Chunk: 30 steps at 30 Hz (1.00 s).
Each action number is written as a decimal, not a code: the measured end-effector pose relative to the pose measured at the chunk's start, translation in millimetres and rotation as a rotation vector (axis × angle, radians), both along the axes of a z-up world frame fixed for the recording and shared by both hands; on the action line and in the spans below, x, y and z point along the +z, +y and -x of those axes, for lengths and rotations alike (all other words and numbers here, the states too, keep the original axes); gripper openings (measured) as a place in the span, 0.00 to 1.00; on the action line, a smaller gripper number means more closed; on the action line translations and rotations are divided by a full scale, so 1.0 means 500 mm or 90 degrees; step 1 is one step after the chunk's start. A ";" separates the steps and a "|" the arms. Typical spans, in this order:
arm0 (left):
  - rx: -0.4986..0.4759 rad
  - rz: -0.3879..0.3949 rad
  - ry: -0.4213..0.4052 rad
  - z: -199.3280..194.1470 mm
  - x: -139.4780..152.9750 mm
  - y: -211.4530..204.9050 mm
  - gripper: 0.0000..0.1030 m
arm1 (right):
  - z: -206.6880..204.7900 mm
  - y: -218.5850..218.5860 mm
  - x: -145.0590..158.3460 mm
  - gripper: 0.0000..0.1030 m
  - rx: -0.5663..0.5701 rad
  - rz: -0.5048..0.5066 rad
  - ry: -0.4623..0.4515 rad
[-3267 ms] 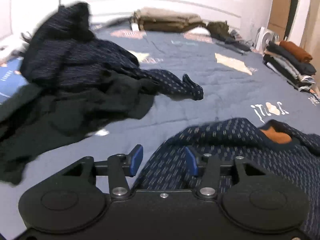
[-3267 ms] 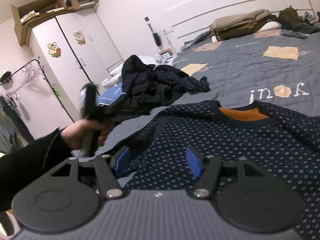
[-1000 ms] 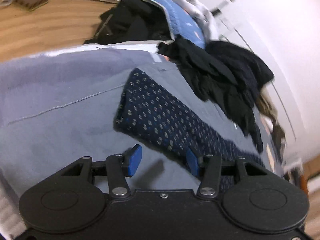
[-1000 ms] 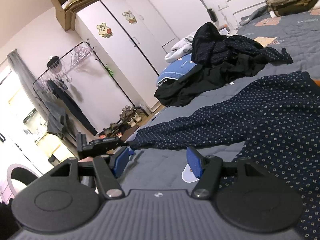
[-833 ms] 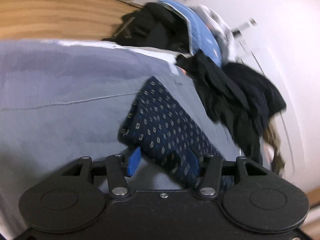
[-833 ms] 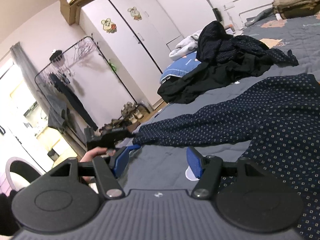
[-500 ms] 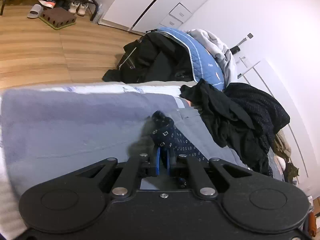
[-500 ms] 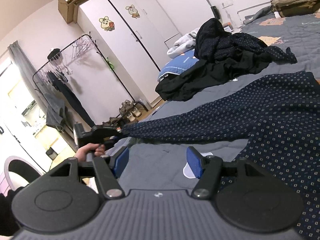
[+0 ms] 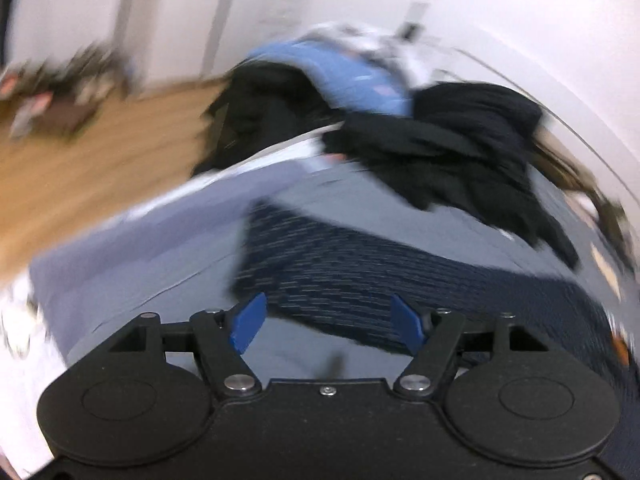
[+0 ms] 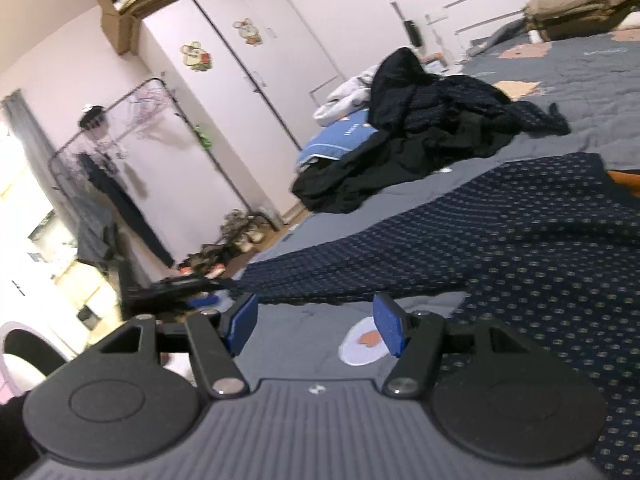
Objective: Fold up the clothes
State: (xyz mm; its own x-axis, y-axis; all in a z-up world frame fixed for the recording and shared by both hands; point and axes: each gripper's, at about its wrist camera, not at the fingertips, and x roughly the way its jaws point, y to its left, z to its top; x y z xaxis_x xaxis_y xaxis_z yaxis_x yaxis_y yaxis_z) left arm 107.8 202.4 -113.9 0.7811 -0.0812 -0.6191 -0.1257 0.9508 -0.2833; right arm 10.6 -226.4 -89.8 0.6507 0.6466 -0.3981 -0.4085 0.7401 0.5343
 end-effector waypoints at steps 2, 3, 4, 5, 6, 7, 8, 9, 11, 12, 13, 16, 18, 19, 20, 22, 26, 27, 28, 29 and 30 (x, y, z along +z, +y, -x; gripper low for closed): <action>-0.036 -0.032 -0.018 0.017 0.030 -0.060 0.84 | 0.001 -0.009 0.001 0.61 -0.015 0.013 -0.002; -0.056 -0.042 -0.024 0.025 0.040 -0.091 0.85 | 0.002 -0.013 0.002 0.61 -0.023 0.020 -0.003; -0.076 -0.050 -0.029 0.033 0.048 -0.122 0.85 | 0.003 -0.017 0.003 0.61 -0.030 0.026 -0.004; -0.097 -0.059 -0.034 0.041 0.057 -0.153 0.85 | 0.003 -0.021 0.004 0.61 -0.038 0.033 -0.005; -0.119 -0.064 -0.037 0.050 0.062 -0.186 0.85 | 0.004 -0.026 0.005 0.61 -0.046 0.039 -0.006; -0.143 -0.068 -0.039 0.058 0.066 -0.220 0.85 | 0.005 -0.033 0.005 0.61 -0.053 0.044 -0.007; -0.164 -0.065 -0.043 0.066 0.068 -0.251 0.85 | 0.005 -0.041 0.006 0.61 -0.059 0.048 -0.009; -0.184 -0.060 -0.047 0.074 0.069 -0.281 0.86 | 0.006 -0.050 0.007 0.61 -0.066 0.050 -0.011; -0.224 -0.047 -0.053 0.088 0.070 -0.339 0.86 | 0.008 -0.069 0.010 0.61 -0.081 0.056 -0.015; -0.247 -0.037 -0.053 0.093 0.069 -0.365 0.86 | 0.010 -0.081 0.011 0.61 -0.092 0.064 -0.019; -0.272 -0.030 -0.056 0.098 0.068 -0.394 0.86 | 0.011 -0.092 0.012 0.61 -0.103 0.073 -0.022; -0.324 -0.019 -0.064 0.101 0.063 -0.466 0.86 | 0.014 -0.135 0.014 0.61 -0.139 0.089 -0.026; -0.349 -0.008 -0.065 0.096 0.060 -0.505 0.87 | 0.016 -0.170 0.013 0.61 -0.166 0.095 -0.026; -0.362 -0.001 -0.065 0.093 0.059 -0.524 0.87 | 0.017 -0.186 0.012 0.61 -0.179 0.099 -0.026; -0.369 0.004 -0.068 0.091 0.058 -0.541 0.87 | 0.018 -0.203 0.011 0.61 -0.192 0.108 -0.026; -0.382 0.014 -0.075 0.082 0.061 -0.574 0.89 | 0.022 -0.239 0.007 0.61 -0.221 0.127 -0.024; -0.420 0.019 -0.084 0.068 0.069 -0.640 0.89 | 0.027 -0.307 -0.006 0.61 -0.272 0.153 -0.010; -0.434 0.016 -0.088 0.067 0.073 -0.657 0.89 | 0.029 -0.322 -0.009 0.61 -0.284 0.159 -0.007; -0.448 0.013 -0.093 0.067 0.077 -0.673 0.89 | 0.032 -0.337 -0.012 0.61 -0.298 0.165 -0.004; -0.462 0.011 -0.098 0.066 0.081 -0.689 0.89 | 0.034 -0.350 -0.016 0.61 -0.308 0.168 -0.001; -0.476 0.009 -0.103 0.065 0.085 -0.706 0.89 | 0.035 -0.361 -0.019 0.61 -0.315 0.172 0.002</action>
